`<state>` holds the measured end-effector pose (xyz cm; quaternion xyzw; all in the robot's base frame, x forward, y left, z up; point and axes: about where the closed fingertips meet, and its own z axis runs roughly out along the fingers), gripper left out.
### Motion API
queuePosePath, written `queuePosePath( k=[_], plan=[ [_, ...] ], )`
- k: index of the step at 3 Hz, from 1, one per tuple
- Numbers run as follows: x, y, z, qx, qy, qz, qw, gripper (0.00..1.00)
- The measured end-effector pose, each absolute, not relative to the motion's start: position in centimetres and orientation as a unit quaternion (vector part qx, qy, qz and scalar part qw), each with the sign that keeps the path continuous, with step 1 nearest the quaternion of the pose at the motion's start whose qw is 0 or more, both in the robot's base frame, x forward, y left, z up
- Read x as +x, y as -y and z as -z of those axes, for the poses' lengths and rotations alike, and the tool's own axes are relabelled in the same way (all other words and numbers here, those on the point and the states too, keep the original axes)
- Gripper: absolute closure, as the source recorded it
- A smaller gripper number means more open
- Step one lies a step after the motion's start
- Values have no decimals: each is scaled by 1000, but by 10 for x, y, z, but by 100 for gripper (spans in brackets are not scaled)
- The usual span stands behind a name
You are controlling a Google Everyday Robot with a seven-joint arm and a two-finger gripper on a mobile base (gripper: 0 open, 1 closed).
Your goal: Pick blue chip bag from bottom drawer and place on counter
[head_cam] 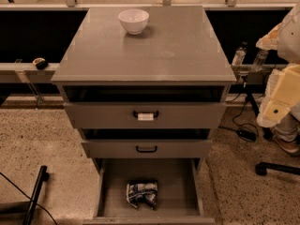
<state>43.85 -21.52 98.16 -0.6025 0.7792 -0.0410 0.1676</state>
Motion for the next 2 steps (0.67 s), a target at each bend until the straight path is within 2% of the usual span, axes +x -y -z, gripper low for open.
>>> queuePosePath(
  k=[2],
  plan=[
    [442, 218, -927, -592, -784, 28, 183, 0]
  ],
)
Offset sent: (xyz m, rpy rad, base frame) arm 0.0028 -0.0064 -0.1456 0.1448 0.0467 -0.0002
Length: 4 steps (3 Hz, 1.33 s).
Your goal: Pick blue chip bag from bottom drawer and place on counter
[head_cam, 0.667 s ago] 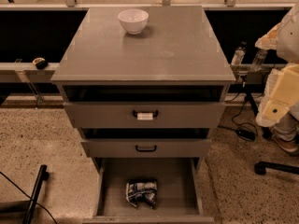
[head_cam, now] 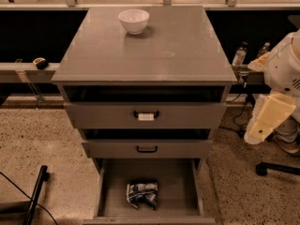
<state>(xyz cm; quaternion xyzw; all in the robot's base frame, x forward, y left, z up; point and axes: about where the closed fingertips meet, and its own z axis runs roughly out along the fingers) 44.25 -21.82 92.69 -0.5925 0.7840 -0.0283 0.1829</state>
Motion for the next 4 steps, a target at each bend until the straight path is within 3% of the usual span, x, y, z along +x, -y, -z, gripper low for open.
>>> queuePosePath(
  k=[1, 3, 4],
  plan=[
    [448, 213, -899, -607, -777, -4, 164, 0],
    [423, 170, -729, -575, -778, -159, 197, 0],
    [437, 171, -724, -565, -781, -144, 225, 0]
  ],
)
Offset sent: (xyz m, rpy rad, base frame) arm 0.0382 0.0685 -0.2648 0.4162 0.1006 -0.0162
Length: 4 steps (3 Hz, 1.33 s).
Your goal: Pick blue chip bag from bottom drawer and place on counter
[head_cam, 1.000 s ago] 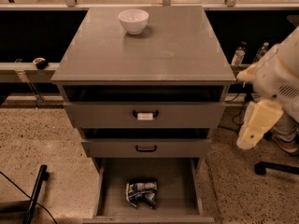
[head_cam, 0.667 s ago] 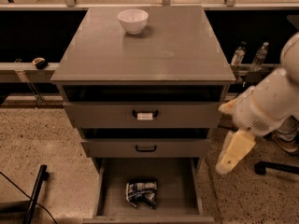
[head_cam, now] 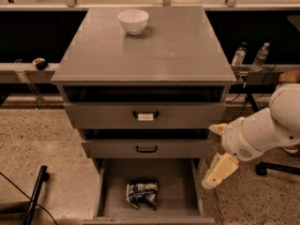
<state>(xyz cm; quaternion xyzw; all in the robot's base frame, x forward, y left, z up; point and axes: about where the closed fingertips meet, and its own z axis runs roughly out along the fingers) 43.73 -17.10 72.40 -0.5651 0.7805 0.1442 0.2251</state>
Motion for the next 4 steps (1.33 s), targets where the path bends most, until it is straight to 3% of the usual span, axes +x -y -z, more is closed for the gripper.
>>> queuePosePath(
  k=[1, 2, 3, 4],
  plan=[
    [439, 165, -680, -540, -795, -177, 212, 0],
    [425, 134, -591, -488, -785, -273, 266, 0],
    [435, 152, -592, -468, -752, -295, 359, 0],
    [430, 165, -583, -483, -736, -294, 373, 0]
  ],
)
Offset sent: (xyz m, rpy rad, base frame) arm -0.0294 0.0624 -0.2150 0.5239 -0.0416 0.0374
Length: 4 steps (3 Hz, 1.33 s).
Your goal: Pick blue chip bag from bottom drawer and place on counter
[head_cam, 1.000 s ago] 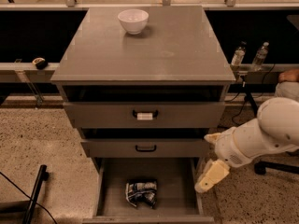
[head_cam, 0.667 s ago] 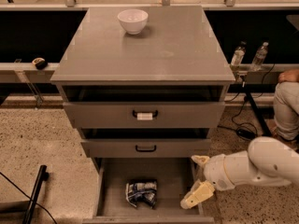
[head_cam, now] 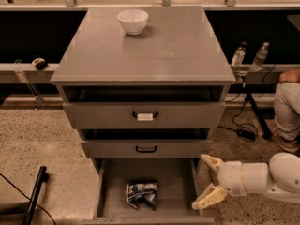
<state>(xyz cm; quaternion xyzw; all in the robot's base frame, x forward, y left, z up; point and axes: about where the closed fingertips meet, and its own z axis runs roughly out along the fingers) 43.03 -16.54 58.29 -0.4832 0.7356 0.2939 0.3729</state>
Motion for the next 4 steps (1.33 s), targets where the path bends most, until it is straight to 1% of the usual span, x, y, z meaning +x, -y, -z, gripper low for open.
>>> queuePosePath(
  k=[1, 2, 3, 4],
  plan=[
    [466, 95, -562, -501, -692, -337, 396, 0],
    [485, 32, -511, -498, -659, -358, 435, 0],
    [478, 18, -478, -478, -663, -382, 432, 0],
    [487, 13, -462, -465, -663, -401, 428, 0]
  ],
)
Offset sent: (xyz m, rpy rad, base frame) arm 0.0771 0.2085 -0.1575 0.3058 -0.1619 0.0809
